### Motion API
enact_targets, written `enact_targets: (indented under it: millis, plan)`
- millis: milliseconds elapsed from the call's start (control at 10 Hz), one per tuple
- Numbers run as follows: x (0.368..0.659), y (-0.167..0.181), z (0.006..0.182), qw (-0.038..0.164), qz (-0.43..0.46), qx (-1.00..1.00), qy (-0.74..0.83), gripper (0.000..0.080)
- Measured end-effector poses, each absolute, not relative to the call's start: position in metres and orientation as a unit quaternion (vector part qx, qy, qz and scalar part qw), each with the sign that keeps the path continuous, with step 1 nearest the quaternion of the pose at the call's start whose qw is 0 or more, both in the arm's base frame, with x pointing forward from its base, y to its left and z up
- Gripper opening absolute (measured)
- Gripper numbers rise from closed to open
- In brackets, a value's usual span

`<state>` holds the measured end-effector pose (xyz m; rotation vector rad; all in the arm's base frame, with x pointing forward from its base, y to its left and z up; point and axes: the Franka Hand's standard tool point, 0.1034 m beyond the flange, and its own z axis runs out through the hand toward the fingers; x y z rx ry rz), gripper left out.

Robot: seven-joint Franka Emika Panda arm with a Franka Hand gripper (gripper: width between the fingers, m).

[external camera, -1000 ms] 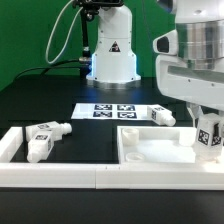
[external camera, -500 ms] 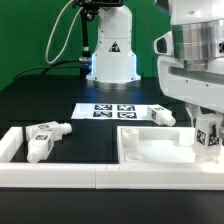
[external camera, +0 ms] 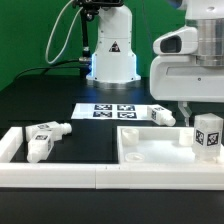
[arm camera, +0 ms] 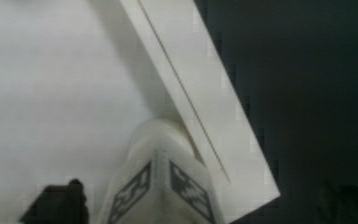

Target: Assemble one leg

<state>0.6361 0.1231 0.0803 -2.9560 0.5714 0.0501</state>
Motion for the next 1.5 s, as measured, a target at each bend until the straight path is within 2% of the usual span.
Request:
enact_targets:
  millis: [200,300,400,500,600,700,800,900,1200,1500]
  plan:
    - [0.637,0.114,0.076,0.056,0.005,-0.998,0.014,0.0649]
    - [0.642,0.114,0.072,0.040,-0.018,-0.994,-0.101,0.0649]
    - [0.646,0.114,0.073,0.035,-0.033,-0.989,-0.141,0.0649]
    - [0.644,0.114,0.072,0.037,-0.029,-0.992,-0.117,0.0649]
    - [0.644,0.114,0.072,0.037,-0.029,-0.993,-0.112,0.0549]
    - [0.644,0.114,0.072,0.039,-0.029,-0.994,-0.096,0.0549]
    - [0.644,0.115,0.072,0.044,-0.027,-0.998,-0.040,0.0347]
    - [0.645,0.113,0.073,0.044,-0.025,-0.999,0.004,0.0288]
    - [0.645,0.111,0.070,0.050,-0.028,-0.982,0.179,0.0288]
    - [0.645,0.104,0.069,0.087,0.001,-0.905,0.416,0.0288]
